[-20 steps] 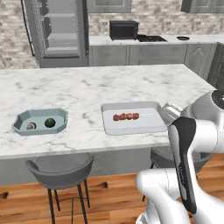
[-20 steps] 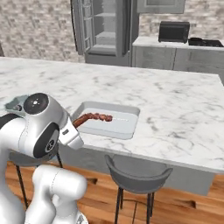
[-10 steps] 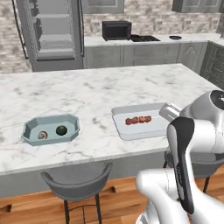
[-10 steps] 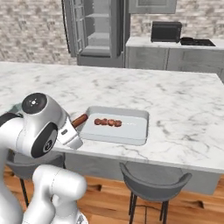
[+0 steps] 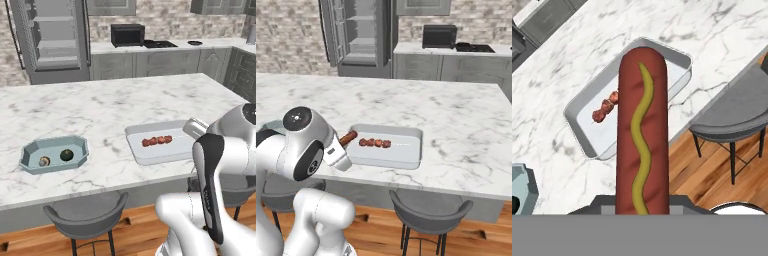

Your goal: Place the cold items (mushroom and squash) from the fridge in one tupperware on the dining counter. Place the warm items (kebab skewer and hot dog) in the stove area in another tupperware.

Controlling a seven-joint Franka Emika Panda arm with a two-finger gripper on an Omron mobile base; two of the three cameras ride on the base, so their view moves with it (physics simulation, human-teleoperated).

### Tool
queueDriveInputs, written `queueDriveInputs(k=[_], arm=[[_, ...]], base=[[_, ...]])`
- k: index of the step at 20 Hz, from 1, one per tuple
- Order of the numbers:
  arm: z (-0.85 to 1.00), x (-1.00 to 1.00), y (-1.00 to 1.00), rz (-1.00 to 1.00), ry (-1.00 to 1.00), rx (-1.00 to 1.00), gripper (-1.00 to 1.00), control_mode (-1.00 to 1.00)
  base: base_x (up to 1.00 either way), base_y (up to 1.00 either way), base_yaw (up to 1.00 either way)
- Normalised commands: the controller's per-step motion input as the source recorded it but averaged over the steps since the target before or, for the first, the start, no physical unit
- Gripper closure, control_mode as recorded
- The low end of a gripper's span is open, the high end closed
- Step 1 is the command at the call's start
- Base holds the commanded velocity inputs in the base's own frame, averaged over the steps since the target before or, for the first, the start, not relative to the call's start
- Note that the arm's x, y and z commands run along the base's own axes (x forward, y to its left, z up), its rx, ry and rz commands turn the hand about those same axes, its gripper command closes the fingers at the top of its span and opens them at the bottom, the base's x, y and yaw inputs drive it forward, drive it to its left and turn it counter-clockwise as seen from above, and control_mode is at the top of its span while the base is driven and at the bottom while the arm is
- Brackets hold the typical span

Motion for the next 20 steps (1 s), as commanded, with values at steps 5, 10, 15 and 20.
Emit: queueDriveInputs(k=[5, 10, 15, 20], arm=[[0.12, 0.48, 0.0, 0.04, 0.06, 0.0, 1.0, -1.0], [0.08, 0.73, 0.11, 0.37, 0.19, -0.03, 1.0, -1.0], [0.0, 0.34, 0.07, 0.49, 0.07, -0.15, 1.0, -1.0], [-0.01, 0.02, 0.0, 0.54, 0.0, -0.14, 1.0, -1.0]], base=[[0.34, 0.0, -0.05], [0.0, 0.0, 0.0], [0.0, 0.0, 0.0], [0.0, 0.0, 0.0]])
